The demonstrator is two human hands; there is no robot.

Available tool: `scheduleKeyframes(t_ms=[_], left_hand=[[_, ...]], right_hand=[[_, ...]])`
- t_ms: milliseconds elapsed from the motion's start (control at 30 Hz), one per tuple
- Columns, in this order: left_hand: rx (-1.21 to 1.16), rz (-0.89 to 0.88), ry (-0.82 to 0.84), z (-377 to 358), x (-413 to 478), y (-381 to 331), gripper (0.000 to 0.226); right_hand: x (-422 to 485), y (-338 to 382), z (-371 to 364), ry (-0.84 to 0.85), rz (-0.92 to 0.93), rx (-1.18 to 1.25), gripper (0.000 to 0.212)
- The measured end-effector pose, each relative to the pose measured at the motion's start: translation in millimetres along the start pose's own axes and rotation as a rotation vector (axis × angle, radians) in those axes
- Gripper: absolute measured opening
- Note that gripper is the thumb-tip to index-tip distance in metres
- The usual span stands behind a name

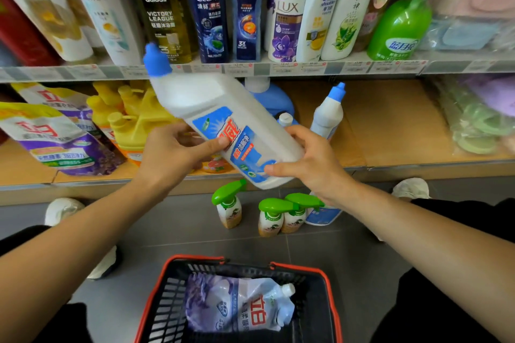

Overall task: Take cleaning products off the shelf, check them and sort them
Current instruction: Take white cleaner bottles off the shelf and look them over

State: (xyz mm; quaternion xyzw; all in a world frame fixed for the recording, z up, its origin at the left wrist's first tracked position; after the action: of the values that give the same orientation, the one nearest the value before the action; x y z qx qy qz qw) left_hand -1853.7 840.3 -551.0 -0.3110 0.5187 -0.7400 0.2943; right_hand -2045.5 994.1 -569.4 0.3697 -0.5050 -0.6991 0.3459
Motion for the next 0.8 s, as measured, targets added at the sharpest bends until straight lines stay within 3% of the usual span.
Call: scheduleKeyframes(t_ms=[67,167,233,267,400,500,633,733,800], left_hand=[[0.334,-0.074,-0.082,10,-5,-2,0.036],[0.666,-0.521,-0.147,10,-15,-26,0.037],[0.78,-0.785,-0.102,4,-17,-38,0.041],[0.838,-0.833,-0.038,0,-15,-38,0.049],[0.82,-0.6,0.392,-18,-8,-14,0.087],[0.799,-0.544,0.558,-28,-14,0,0.078],[0.625,-0.515,0.538,-27,-14,1,0.068],[0.422,-0.42,0.492,-28,-14,6,0.058],[0.298,-0.36,0.446,-29,-13,9,0.059]], right_hand=[[2,10,12,-0.054,0.044,-0.104,0.051],[1,21,18,-0.083,0.114,-0.258,0.058],[-1,25,15,-0.073,0.157,-0.322,0.059],[-2,26,13,-0.059,0.169,-0.352,0.059],[-7,24,1,0.018,0.177,-0.45,0.058],[-13,24,-8,0.077,0.2,-0.451,0.058],[-19,31,-10,0.069,0.279,-0.382,0.064],[-24,38,-9,-0.008,0.374,-0.362,0.076],[-26,44,-6,-0.09,0.465,-0.393,0.073]])
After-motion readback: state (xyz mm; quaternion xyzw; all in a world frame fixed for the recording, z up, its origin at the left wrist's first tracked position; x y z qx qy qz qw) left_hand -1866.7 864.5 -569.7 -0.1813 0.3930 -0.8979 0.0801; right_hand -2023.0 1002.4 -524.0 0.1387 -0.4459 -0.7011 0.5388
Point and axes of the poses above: each hand's wrist, its own x-axis towards the middle knuckle, its own z-axis out of the back of the hand, y = z × x, the point moved 5 cm from there along x, towards the middle knuckle, and after that the axes turned 10 degrees about -z, right-handed, at the moved point
